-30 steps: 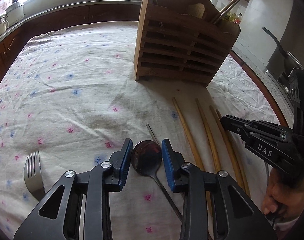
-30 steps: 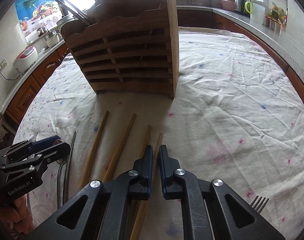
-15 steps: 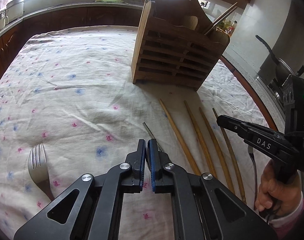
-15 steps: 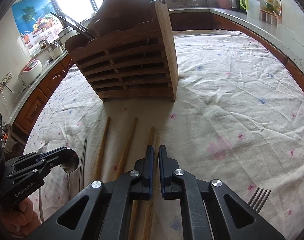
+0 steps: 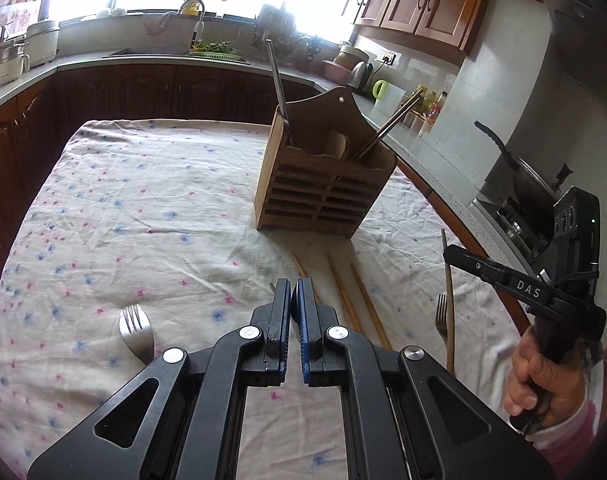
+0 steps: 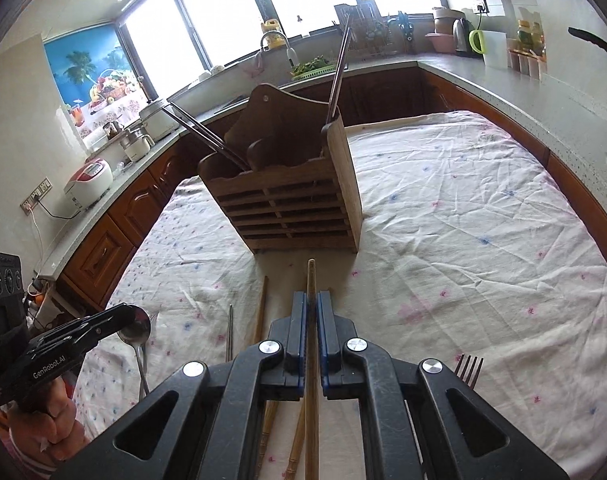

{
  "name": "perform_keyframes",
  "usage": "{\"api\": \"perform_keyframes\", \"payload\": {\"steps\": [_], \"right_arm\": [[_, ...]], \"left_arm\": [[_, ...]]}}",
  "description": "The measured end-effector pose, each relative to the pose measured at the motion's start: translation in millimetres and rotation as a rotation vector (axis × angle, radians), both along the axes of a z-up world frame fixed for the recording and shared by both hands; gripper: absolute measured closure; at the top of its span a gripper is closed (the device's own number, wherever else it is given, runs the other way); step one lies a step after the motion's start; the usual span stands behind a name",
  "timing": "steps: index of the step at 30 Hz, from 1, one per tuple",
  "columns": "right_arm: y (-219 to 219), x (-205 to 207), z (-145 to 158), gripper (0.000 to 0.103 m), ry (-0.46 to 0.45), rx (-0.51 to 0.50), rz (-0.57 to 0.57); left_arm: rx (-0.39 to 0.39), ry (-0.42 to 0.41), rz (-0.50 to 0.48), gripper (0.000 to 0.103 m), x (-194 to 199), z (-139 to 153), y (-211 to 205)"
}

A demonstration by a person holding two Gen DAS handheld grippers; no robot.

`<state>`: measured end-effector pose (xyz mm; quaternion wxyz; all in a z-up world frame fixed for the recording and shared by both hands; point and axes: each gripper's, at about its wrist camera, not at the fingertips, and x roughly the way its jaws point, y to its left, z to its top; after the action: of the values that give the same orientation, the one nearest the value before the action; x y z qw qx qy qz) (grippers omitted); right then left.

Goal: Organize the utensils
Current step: 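Lift the spoon and chopstick with both tools and lower them into the wooden holder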

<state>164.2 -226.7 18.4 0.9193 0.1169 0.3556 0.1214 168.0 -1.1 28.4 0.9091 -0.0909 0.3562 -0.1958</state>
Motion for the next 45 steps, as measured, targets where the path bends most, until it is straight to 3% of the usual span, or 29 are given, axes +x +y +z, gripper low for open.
{"api": "perform_keyframes", "payload": {"steps": [13, 34, 45], "right_arm": [[-6.9, -34.4, 59.6, 0.099, -0.15, 0.037, 0.009], [-8.0, -34.0, 85.2, 0.099, -0.218, 0.053, 0.009], [-10.4, -17.0, 112.7, 0.099, -0.279, 0.044, 0.002]], "left_arm": [[-0.045, -0.082, 0.006, 0.1, -19.2, 36.9, 13.4], [-0.06, -0.155, 0.047, 0.1, -13.9, 65.5, 23.6], [-0.041, -0.247, 0.12, 0.1, 12.9, 98.5, 29.8]]}}
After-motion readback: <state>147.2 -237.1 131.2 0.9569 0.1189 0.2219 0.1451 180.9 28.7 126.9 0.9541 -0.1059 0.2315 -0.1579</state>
